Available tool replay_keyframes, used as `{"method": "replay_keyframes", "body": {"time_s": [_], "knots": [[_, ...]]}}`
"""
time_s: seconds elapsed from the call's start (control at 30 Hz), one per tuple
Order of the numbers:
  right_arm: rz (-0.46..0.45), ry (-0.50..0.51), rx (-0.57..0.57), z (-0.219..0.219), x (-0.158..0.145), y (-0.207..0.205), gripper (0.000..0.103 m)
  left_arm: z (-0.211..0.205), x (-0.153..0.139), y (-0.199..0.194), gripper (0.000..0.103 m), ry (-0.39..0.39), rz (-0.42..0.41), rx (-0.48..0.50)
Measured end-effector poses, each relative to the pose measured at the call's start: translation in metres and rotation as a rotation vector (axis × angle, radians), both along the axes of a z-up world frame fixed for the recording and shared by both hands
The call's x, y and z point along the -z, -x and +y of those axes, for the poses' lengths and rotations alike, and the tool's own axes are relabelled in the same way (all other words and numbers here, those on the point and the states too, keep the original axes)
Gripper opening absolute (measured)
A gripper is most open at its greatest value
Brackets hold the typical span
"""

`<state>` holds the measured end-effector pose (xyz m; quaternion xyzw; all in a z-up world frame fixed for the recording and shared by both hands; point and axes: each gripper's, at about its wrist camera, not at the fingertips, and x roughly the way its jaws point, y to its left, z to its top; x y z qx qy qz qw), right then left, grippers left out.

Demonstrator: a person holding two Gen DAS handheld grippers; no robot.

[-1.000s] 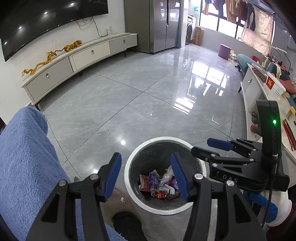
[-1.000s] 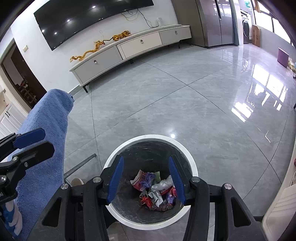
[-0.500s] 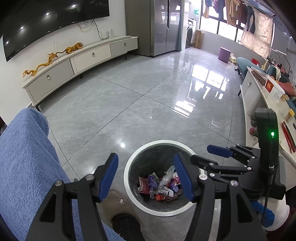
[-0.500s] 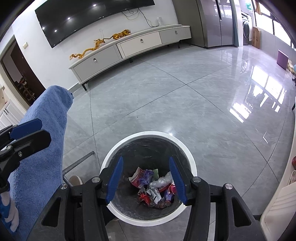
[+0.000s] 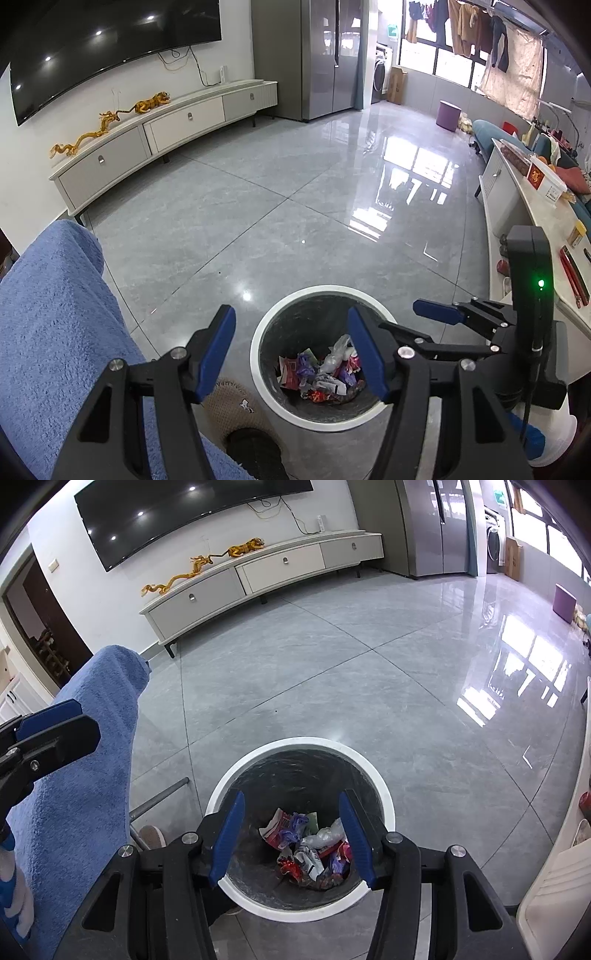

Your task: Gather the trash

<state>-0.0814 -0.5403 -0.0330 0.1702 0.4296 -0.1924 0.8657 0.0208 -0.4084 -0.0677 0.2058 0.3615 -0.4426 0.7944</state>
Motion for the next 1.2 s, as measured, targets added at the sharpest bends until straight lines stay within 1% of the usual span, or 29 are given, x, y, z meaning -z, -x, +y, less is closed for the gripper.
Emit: {"method": "replay_keyframes", "body": {"time_s": [0.23, 0.37, 0.6, 0.87, 1.2], "knots": [[-0.003, 0.023, 0.000, 0.009, -0.011, 0.002, 0.051, 0.008, -0.009, 0.005, 0.062, 0.020, -0.004, -0.001], [-0.007, 0.037, -0.004, 0.016, -0.018, 0.005, 0.052, 0.014, -0.015, 0.008, 0.064, 0.034, -0.009, -0.005], [-0.015, 0.062, -0.013, 0.030, -0.031, 0.008, 0.053, 0.031, -0.029, 0.016, 0.066, 0.061, -0.022, -0.018], [-0.028, 0.092, -0.020, 0.048, -0.047, 0.014, 0.054, 0.056, -0.048, 0.024, 0.066, 0.095, -0.046, -0.038], [-0.057, 0.137, -0.050, 0.084, -0.075, 0.023, 0.057, 0.102, -0.076, 0.035, 0.068, 0.152, -0.074, -0.090]]}}
